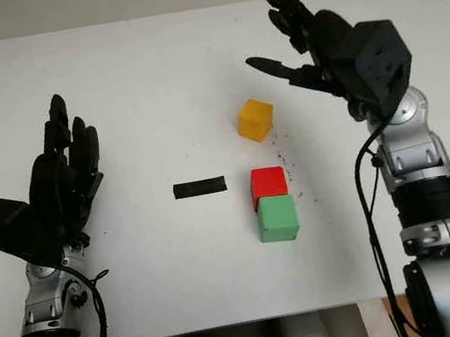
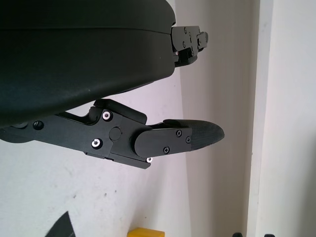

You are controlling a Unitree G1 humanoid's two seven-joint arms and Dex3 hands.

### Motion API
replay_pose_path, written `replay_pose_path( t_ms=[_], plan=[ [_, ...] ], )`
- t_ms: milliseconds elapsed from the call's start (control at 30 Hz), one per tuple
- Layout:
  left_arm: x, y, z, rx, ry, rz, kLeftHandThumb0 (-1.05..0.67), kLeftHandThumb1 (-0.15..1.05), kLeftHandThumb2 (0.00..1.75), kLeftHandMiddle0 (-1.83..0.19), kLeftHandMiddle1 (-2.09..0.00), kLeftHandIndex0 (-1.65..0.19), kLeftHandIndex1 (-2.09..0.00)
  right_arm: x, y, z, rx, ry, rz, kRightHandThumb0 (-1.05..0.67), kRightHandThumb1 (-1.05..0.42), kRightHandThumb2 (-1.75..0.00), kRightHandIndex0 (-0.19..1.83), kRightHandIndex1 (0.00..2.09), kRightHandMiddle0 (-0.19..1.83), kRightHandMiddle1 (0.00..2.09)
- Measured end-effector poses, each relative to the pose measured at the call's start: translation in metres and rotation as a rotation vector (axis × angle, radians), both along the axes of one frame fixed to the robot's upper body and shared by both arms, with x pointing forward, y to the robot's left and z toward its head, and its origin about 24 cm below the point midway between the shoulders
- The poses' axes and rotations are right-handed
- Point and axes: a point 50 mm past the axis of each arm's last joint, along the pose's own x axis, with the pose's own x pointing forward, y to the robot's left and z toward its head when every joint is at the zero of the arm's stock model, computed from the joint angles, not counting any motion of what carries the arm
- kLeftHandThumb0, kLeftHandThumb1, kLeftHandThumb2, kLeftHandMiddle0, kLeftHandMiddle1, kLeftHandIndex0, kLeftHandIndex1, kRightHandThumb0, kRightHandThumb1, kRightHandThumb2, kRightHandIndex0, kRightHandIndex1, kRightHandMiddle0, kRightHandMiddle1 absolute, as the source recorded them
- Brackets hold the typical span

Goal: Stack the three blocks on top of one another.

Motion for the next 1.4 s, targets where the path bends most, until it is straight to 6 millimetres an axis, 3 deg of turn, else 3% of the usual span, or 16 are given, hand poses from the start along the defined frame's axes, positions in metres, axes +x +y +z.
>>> replay_pose_path(
  t_ms=[133, 333, 500, 767, 867, 1100, 1400],
  plan=[
    [0.002, -0.001, 0.002, 0.0, 0.001, -0.002, -0.59, 1.05, 0.41, 0.07, -0.06, 0.08, -0.06, -0.004, 0.001, 0.012, -0.19, -0.034, 0.053, -0.45, -0.84, -0.04, 0.31, 0.39, -0.04, 0.94],
    [0.004, -0.001, 0.001, -0.001, 0.008, -0.005, -0.59, 1.05, 0.41, 0.08, -0.05, 0.09, -0.05, -0.014, 0.009, 0.027, -0.544, -0.141, 0.146, -0.48, -0.8, -0.05, 0.31, 0.34, 0.18, 0.55],
    [0.006, -0.002, 0.002, -0.004, 0.012, -0.005, -0.61, 1.05, 0.41, 0.09, -0.05, 0.09, -0.05, -0.023, 0.014, 0.031, -0.831, -0.204, 0.212, -0.47, -0.78, -0.05, 0.39, 0.19, 0.35, 0.23],
    [0.009, -0.004, 0.001, -0.013, 0.01, -0.001, -0.61, 1.05, 0.44, 0.07, -0.06, 0.07, -0.06, -0.034, 0.019, 0.022, -1.226, -0.434, 0.342, -0.54, -0.76, -0.05, 0.4, 0.13, 0.39, 0.13],
    [0.009, -0.004, 0.001, -0.015, 0.006, 0.003, -0.61, 1.05, 0.44, 0.06, -0.06, 0.07, -0.06, -0.034, 0.018, 0.019, -1.291, -0.512, 0.377, -0.57, -0.76, -0.05, 0.37, 0.1, 0.39, 0.12],
    [0.009, -0.004, 0.0, -0.017, 0.012, 0.003, -0.6, 1.05, 0.44, 0.07, -0.06, 0.08, -0.06, -0.035, 0.02, 0.02, -1.373, -0.657, 0.409, -0.66, -0.77, -0.05, 0.11, 0.0, 0.35, 0.08],
    [0.009, -0.004, -0.004, -0.021, 0.027, 0.009, -0.6, 1.05, 0.43, 0.06, -0.06, 0.07, -0.06, -0.039, 0.02, 0.013, -1.294, -0.717, 0.469, -0.66, -0.74, -0.05, 0.11, 0.04, 0.38, 0.09]
  ],
)
